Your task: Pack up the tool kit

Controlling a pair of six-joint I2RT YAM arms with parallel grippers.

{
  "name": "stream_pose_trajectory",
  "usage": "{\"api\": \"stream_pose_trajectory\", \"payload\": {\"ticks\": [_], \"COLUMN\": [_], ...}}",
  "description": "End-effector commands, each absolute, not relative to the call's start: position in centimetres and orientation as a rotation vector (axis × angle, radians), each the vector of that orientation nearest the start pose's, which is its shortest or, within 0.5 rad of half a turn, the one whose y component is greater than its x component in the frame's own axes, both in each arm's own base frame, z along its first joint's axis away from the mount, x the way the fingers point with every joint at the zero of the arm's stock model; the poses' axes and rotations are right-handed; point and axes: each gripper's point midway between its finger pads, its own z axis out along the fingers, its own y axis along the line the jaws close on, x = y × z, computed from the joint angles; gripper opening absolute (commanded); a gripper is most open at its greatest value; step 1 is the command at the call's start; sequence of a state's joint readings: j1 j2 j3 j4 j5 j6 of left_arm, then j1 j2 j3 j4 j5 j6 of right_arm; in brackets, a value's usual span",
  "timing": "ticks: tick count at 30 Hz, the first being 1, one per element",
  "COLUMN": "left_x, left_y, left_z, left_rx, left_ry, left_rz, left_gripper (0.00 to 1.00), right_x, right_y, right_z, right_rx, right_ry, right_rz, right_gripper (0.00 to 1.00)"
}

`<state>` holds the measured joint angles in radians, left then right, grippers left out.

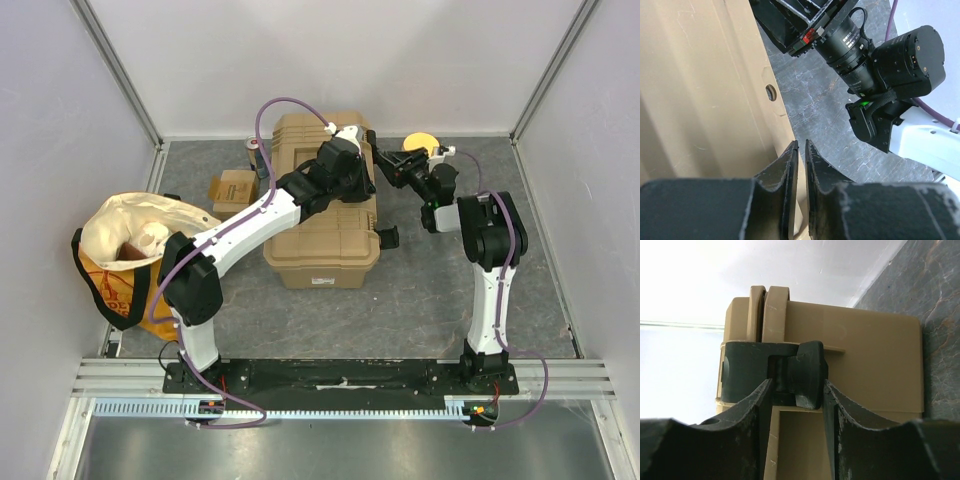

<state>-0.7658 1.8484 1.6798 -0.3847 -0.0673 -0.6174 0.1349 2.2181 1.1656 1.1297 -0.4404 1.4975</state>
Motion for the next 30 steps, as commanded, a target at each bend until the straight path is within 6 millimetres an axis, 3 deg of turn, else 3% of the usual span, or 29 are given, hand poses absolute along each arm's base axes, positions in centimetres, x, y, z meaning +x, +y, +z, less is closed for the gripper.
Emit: {"api": "stream_pose_trajectory", "payload": {"ticks": [1,13,30], "left_x": [36.3,36.2,36.1], "left_y": [-32.6,-32.5,-32.1], "left_z": [13.0,12.5,12.3], "left_rx": [0.119,0.126,0.125], "left_ry": [2.510,2.520,2.522], "left_rz": [-0.409,-0.403,-0.386], "left_gripper": [0.18,0.17,0.17], "right_x": [53.3,53.5,53.3], "right_y": [20.3,20.7,23.6], "right_z": [22.5,22.0,19.9], "right_rx": [0.521,0.486,0.374], "right_ry": [1.495,1.594,1.736], "right_rz": [1.553,1.401,1.286], "right_gripper": [0.47,0.45,0.51]}}
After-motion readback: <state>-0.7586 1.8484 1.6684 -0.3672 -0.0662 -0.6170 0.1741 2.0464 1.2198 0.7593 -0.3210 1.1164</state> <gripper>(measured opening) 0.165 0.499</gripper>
